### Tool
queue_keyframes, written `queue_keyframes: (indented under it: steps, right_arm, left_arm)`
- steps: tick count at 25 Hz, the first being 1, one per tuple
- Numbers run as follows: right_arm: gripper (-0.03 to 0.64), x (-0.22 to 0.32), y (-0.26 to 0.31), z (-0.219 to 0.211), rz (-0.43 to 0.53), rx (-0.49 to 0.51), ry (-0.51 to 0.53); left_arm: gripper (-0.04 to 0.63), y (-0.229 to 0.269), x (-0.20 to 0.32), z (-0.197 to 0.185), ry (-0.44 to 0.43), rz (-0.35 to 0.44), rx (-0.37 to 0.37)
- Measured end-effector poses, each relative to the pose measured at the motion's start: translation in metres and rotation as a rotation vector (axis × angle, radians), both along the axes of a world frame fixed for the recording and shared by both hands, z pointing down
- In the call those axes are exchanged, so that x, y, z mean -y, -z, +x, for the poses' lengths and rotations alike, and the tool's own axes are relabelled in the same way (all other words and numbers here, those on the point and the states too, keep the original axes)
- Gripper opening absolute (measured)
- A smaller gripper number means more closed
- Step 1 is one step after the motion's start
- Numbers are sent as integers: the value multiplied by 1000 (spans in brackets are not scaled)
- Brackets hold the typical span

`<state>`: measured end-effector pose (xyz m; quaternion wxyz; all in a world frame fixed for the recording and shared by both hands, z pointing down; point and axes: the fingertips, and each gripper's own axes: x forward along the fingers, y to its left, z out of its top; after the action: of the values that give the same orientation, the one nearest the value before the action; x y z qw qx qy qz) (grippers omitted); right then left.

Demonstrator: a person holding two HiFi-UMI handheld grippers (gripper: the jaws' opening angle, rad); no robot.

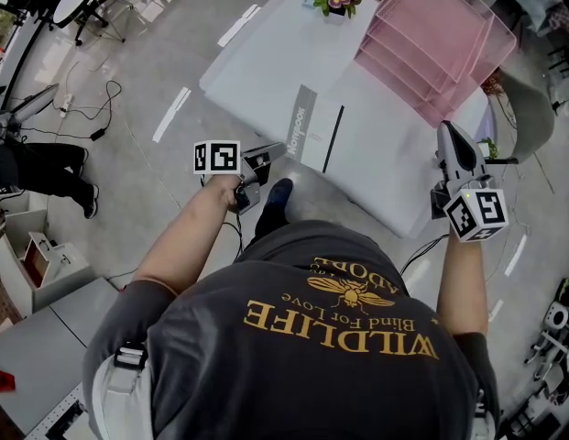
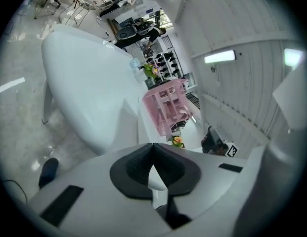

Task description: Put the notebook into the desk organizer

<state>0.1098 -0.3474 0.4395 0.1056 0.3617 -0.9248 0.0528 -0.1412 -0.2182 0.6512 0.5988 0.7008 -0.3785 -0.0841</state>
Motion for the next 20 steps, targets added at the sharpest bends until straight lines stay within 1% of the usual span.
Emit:
queue_keyframes:
  steps: [4,9,12,16,20]
  right_arm:
    - [-2,2,9,7,19,13,-18]
    - [0,4,26,16,47,25,-43]
    - [0,6,34,22,59,34,-59]
    - [0,16,51,39,86,49,-110]
    - [-1,30,70,62,108,56,-160]
  left_arm:
    - [6,51,14,9,-5,100,-80]
    - [6,117,33,23,-48,222,-122]
    - [6,154,44,32,-71,269,-159]
    - [6,204,69,46,-136,348,-154]
    - [6,256,95,71,-228,460,-126]
